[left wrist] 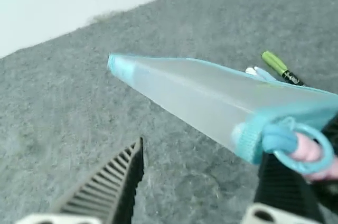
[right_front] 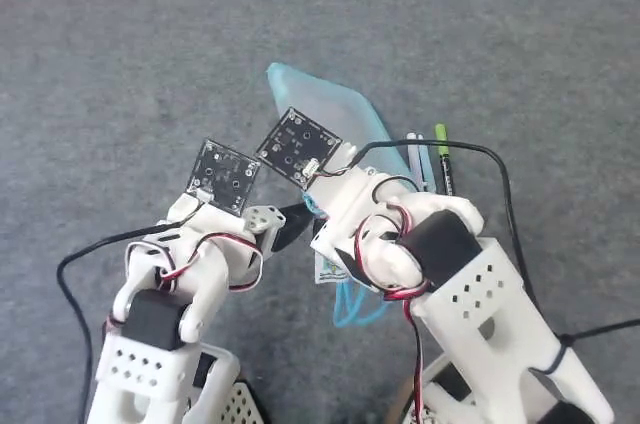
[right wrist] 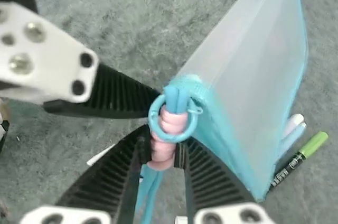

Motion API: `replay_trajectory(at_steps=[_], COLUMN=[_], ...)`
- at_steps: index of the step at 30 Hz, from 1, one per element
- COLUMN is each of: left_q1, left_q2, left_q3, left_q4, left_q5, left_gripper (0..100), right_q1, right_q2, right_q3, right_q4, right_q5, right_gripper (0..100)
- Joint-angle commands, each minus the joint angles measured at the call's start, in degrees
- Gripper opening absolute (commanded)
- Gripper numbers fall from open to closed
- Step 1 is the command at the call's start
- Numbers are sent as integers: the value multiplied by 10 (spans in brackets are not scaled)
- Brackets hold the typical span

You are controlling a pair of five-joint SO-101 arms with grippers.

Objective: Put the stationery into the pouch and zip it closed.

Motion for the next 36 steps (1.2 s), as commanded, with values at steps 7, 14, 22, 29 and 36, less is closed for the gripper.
replay_trajectory(at_steps=[7,14,22,29,36], left_q1=[-33,-48,-58,-78,-15], left_q2=[-9,-9,-11,-11,-11], left_q3=[-22,-22,-18,0,-44], left_q4=[-39,-40,-37,-40,40], left_q5=[37,40,41,39,38], left_gripper=[318,318,318,318,337], right_q1=[-41,-22,124,136,136], right_q2=[-4,-7,-95,-125,-96], right_q3=[80,94,91,89,-18], right_q4=[24,82,53,21,45], right_q5=[38,65,39,26,33], right_gripper=[6,6,6,6,6])
